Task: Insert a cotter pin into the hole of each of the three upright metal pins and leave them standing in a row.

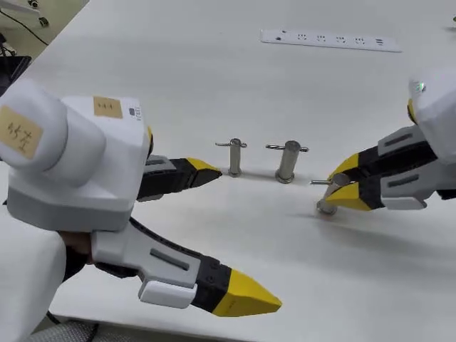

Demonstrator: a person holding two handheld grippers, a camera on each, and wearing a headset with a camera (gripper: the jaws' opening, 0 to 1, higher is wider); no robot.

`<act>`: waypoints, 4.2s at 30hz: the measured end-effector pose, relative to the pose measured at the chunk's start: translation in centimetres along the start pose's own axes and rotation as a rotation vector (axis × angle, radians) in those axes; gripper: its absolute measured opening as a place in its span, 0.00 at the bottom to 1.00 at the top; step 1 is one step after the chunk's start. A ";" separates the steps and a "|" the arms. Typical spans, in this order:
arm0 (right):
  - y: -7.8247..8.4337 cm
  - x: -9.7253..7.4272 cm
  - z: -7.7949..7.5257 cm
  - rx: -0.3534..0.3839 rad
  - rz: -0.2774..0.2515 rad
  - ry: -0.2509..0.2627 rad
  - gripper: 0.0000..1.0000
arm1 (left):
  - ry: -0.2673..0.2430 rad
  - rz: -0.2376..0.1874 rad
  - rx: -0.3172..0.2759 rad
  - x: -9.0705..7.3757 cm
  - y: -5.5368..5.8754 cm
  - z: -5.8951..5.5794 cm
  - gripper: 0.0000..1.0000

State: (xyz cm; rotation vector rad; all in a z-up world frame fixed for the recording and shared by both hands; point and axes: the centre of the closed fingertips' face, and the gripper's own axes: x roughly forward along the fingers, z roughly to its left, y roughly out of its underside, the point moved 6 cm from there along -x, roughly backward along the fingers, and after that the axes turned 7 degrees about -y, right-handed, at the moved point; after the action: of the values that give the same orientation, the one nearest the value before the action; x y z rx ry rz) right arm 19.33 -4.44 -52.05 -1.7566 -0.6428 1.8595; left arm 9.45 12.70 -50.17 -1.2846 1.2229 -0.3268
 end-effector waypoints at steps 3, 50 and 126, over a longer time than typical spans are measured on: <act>0.9 -0.6 -1.5 -0.012 0.012 0.010 0.08 | 0.008 -0.001 -0.009 -0.1 0.0 -0.1 0.99; 1.8 -0.7 -4.1 0.040 -0.093 0.107 0.20 | -0.063 -0.003 -0.044 -0.6 -0.1 0.4 0.99; 3.9 -9.9 8.4 0.703 -0.466 0.511 0.98 | -0.324 -0.063 -0.223 -4.5 0.5 2.8 0.99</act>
State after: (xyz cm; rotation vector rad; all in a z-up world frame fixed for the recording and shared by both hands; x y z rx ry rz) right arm 11.22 -13.79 -46.55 -1.3611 -0.1377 1.0619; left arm 9.76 17.82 -48.89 -1.5036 0.9626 -0.0231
